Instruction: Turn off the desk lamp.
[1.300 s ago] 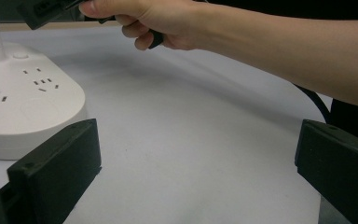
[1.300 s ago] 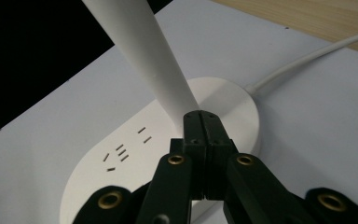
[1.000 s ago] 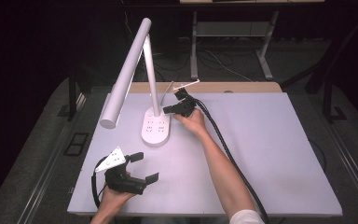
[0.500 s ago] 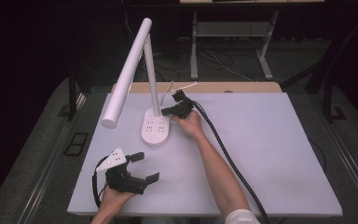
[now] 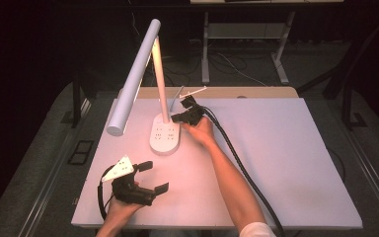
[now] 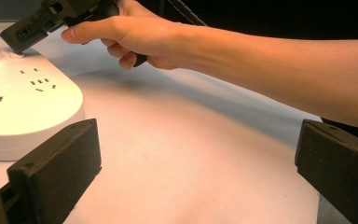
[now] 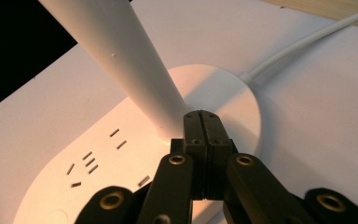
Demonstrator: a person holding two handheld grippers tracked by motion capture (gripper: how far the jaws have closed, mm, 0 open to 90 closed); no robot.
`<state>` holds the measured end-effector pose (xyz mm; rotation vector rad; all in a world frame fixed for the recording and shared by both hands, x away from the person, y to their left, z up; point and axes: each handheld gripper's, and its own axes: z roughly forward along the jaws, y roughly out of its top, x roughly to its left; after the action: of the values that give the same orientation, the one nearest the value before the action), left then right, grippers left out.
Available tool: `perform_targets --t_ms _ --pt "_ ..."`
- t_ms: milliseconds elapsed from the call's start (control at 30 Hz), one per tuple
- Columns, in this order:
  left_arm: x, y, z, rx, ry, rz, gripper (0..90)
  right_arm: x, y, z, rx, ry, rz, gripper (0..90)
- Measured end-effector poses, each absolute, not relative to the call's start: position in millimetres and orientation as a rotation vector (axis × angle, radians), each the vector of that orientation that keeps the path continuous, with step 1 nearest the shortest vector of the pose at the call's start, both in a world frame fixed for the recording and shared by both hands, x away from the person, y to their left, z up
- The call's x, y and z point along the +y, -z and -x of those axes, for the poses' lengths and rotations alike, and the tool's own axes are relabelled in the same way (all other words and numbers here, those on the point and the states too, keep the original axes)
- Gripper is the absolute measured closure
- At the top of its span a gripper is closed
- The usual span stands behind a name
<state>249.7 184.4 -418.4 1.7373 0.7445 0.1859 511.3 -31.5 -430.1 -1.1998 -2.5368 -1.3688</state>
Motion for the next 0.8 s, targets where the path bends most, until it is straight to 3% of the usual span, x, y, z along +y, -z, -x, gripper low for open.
perform_targets --t_ms 800 --pt "183.7 418.7 -250.6 0.748 -0.186 -1.734 0.0 -27.9 429.9 -508.1 -2.564 1.367 1.219 90.0"
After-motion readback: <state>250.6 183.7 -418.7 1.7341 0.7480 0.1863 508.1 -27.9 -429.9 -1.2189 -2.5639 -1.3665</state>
